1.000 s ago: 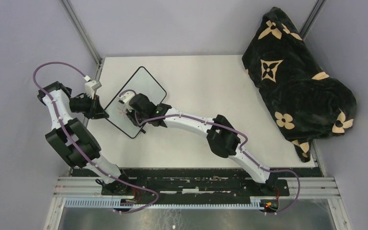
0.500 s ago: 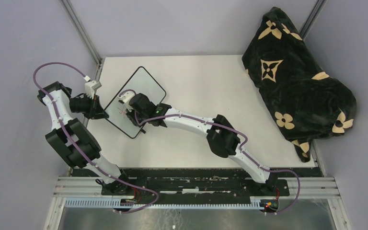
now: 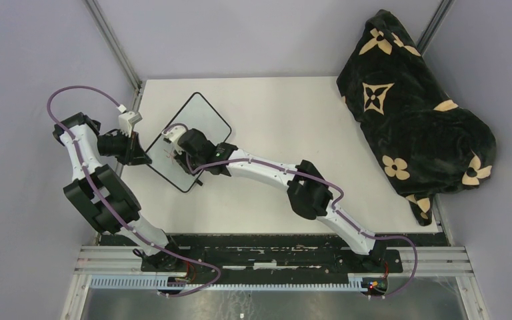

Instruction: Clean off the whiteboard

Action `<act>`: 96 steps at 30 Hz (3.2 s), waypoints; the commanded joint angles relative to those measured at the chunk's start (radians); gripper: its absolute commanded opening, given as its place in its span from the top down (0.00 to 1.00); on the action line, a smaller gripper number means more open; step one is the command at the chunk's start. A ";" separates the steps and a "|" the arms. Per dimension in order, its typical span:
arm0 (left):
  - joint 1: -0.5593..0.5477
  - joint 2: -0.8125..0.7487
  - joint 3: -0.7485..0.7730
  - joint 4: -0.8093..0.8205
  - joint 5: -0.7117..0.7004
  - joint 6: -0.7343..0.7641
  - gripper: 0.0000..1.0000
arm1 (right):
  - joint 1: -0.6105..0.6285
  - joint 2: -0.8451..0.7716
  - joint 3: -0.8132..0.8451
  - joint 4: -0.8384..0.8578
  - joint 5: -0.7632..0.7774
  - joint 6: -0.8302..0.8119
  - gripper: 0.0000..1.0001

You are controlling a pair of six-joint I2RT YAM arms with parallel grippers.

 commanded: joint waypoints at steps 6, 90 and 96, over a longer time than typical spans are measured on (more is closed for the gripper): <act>-0.058 -0.013 0.016 -0.025 -0.090 -0.014 0.97 | 0.006 -0.009 0.102 0.141 0.054 -0.033 0.99; -0.091 -0.015 0.012 -0.025 -0.103 -0.026 0.97 | -0.168 -0.033 0.091 0.128 0.076 -0.075 0.99; -0.091 -0.015 0.009 -0.025 -0.104 -0.027 0.97 | -0.110 -0.012 0.111 0.132 0.048 -0.065 0.99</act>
